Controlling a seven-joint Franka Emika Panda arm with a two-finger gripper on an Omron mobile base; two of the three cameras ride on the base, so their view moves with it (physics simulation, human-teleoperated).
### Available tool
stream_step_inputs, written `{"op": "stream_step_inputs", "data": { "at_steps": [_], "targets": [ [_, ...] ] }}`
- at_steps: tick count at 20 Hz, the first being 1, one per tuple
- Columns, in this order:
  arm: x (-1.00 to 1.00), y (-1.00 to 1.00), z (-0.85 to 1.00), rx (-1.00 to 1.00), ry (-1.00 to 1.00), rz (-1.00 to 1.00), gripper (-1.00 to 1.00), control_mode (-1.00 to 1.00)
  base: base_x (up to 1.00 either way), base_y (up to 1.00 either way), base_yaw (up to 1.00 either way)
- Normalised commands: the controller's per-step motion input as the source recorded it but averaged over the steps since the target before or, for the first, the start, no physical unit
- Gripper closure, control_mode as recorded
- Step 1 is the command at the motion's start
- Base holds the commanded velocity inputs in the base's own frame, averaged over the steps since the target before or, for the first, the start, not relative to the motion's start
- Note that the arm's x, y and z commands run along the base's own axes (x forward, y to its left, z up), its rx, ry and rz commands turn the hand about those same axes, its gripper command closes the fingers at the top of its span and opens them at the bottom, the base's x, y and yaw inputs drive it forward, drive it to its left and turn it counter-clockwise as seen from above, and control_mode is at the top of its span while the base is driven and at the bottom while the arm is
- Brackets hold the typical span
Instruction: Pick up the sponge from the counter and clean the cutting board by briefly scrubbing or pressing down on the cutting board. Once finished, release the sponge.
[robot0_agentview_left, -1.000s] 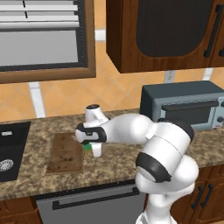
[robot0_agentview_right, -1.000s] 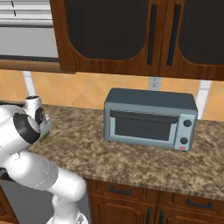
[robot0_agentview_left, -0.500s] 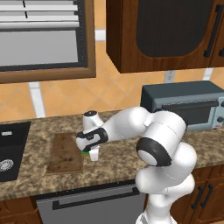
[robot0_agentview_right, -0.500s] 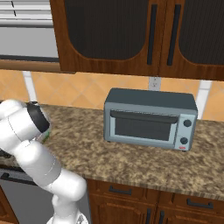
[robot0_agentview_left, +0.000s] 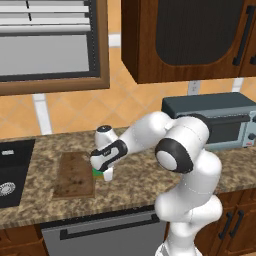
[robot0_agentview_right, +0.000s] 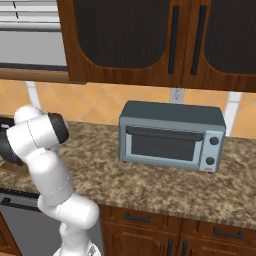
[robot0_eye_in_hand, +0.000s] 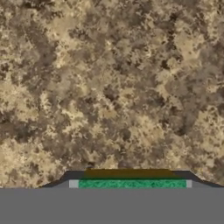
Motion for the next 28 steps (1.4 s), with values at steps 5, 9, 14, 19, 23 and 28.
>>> {"op": "stream_step_inputs", "data": {
  "at_steps": [5,9,14,19,23,28],
  "targets": [
    [0.40,0.07,-0.07,0.00,-0.03,0.00,1.00,-1.00,0.00,0.00,0.00],
    [0.48,0.22,-0.20,-0.03,-0.04,0.00,1.00,-1.00,0.00,0.00,0.00],
    [0.56,0.34,-0.11,-0.05,-0.02,-0.04,1.00,-1.00,0.00,0.00,0.00],
    [0.59,0.32,-0.07,-0.05,0.00,-0.07,1.00,-1.00,0.00,0.00,0.00],
    [0.57,0.47,-0.12,-0.09,-0.04,-0.13,1.00,-1.00,0.00,0.00,0.00],
    [0.46,0.28,0.00,-0.04,-0.03,-0.14,1.00,-1.00,0.00,0.00,0.00]
  ]
}}
